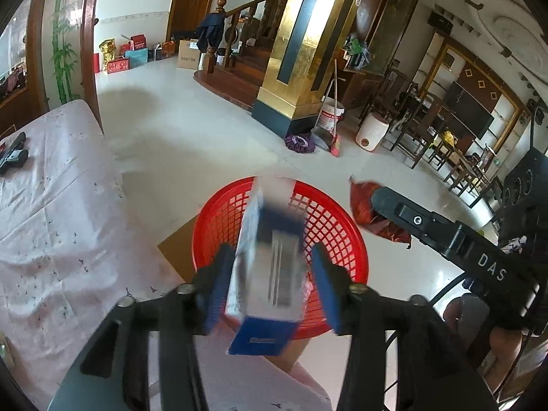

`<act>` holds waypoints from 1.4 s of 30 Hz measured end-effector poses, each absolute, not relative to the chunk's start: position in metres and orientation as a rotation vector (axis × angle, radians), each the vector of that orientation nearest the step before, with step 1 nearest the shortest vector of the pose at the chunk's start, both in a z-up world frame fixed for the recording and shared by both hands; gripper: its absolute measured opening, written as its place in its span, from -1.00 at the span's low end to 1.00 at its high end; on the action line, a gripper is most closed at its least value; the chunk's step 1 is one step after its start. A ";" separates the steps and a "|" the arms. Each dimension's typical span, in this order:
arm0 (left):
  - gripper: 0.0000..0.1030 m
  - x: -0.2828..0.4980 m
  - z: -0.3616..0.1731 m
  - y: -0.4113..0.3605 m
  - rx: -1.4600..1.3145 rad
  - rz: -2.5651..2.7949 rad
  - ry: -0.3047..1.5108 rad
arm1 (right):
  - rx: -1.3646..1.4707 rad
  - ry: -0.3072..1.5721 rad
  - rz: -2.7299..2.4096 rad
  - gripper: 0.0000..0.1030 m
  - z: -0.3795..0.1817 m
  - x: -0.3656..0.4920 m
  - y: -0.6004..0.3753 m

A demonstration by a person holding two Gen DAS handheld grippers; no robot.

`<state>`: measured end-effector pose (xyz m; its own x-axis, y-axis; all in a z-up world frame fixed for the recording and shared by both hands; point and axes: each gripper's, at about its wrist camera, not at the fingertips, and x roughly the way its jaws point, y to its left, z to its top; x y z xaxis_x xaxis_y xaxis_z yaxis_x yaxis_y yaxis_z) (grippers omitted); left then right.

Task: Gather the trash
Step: 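Carry the medicine box and candy wrapper to the red basket and release both, then move both tools back over the table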

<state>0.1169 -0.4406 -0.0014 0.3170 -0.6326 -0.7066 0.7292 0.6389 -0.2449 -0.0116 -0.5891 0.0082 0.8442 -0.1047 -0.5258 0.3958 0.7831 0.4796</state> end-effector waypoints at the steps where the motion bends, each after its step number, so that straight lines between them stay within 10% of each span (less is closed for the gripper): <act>1: 0.02 0.117 -0.002 -0.439 0.126 -0.897 0.864 | 0.620 0.502 -0.286 0.30 0.007 -0.012 -0.590; 42: 0.48 0.012 0.076 -0.052 -0.041 -0.368 0.600 | 0.285 0.391 0.126 0.80 0.105 -0.060 -0.322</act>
